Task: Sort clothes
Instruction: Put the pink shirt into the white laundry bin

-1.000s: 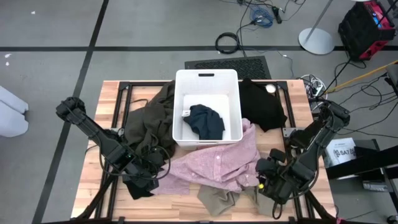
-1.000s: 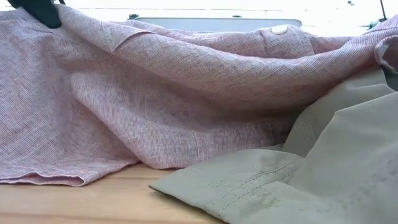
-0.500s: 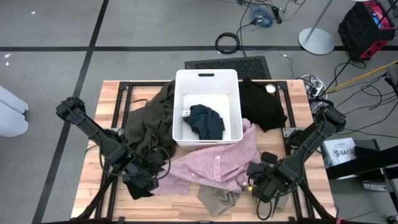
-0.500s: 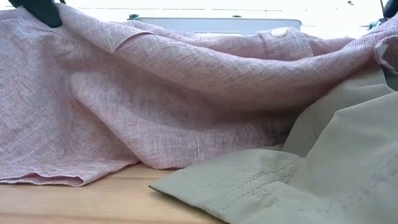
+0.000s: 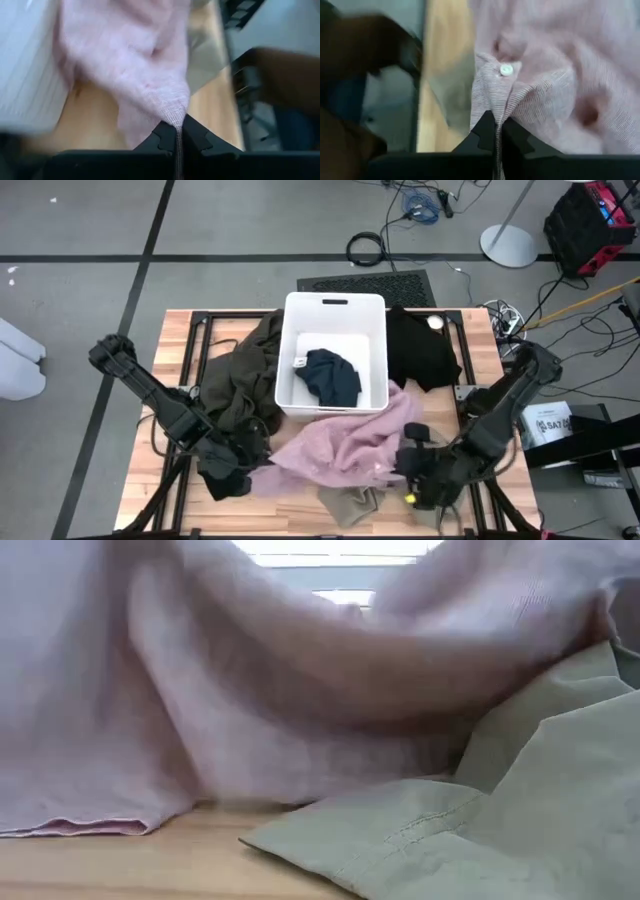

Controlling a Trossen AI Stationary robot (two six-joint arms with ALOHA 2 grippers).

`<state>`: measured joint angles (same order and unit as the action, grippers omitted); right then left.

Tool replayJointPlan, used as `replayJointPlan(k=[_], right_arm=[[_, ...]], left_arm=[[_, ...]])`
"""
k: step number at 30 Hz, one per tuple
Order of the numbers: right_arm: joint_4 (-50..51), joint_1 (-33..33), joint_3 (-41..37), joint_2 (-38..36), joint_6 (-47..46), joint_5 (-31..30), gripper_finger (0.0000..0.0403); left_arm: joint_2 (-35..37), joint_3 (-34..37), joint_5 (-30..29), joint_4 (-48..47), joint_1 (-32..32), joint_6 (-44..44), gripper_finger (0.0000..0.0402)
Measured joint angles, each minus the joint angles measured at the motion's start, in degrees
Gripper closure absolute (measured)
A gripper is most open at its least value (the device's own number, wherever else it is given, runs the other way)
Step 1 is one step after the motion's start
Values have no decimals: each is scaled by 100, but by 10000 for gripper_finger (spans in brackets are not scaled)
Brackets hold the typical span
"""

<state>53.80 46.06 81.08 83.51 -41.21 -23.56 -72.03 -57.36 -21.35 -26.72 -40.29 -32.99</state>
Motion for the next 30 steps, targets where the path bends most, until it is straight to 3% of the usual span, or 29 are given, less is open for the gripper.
replayJointPlan(k=[8, 14, 22, 30], right_arm=[[-1562, 42, 849, -343, 1633, -345, 402], [-2125, -108, 1308, -484, 1676, -403, 403], [-1166, -413, 1315, -424, 860, -932, 403], [-198, -680, 647, -396, -680, -886, 403]], left_arm=[[509, 0, -293, 1092, -578, 1502, 397], [970, 0, -1371, 896, -979, 1569, 399], [1246, 0, -2429, -512, -985, 355, 395], [1099, 0, -2372, -984, -988, -1002, 320]])
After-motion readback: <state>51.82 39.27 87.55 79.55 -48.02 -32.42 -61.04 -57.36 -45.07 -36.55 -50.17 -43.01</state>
